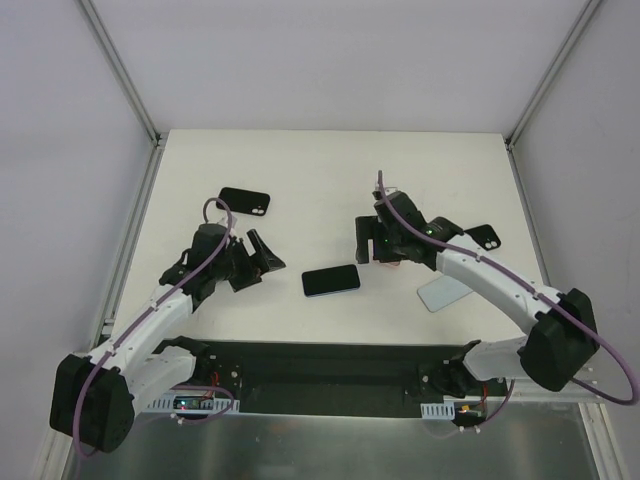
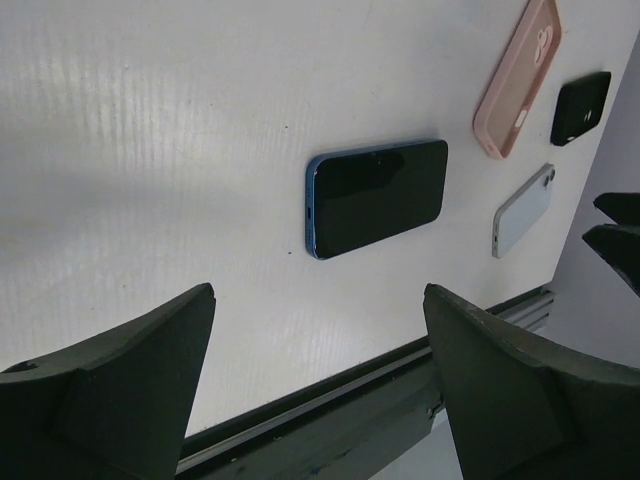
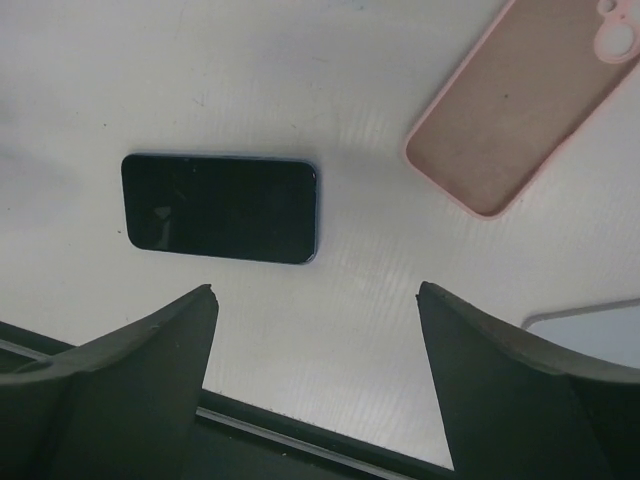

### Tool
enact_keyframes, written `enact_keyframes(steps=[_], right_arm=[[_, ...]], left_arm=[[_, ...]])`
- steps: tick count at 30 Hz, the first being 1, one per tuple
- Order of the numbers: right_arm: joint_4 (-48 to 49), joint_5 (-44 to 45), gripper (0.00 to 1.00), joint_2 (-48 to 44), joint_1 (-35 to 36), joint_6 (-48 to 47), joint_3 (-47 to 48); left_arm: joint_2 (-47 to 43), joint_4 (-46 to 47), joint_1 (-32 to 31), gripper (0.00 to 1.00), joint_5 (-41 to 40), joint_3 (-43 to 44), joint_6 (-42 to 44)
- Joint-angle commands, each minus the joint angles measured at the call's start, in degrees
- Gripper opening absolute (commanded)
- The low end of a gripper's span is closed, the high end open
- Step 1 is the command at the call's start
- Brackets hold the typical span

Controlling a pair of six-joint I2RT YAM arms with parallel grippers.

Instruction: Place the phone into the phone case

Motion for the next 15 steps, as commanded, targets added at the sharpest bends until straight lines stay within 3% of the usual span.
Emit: enact_keyframes(steps=[1, 4, 7, 11, 13, 15], right_arm=[[7.5, -10.53, 0.82, 3.15, -0.56, 0.73, -1.02], [11.37, -13.09, 0.79, 7.36, -1.18, -1.55, 0.11], [8.22, -15.83, 0.75, 14.22, -2.76, -2.88, 5.73], [6.01, -11.97, 0.77, 13.72, -3.72, 6.42, 4.35], [6.19, -10.74, 0.77, 11.17, -4.17, 13.43, 0.5], [5.93, -9.07, 0.79, 6.07, -4.52, 16.28, -1.72]], left_arm=[[0.97, -0.04, -1.71, 0.84, -2.28, 1.96, 4.25], [1.42, -2.42, -2.15, 0.84, -2.29, 2.76, 2.25], [1.24, -1.89, -5.04, 0.84, -5.52, 3.02, 1.26], [2.99, -1.1, -5.76, 0.84, -9.31, 7.32, 14.5], [4.74, 2.3, -6.02, 0.82, -1.71, 9.86, 17.59], [6.59, 2.24, -10.57, 0.81, -0.78, 12.5, 27.51]])
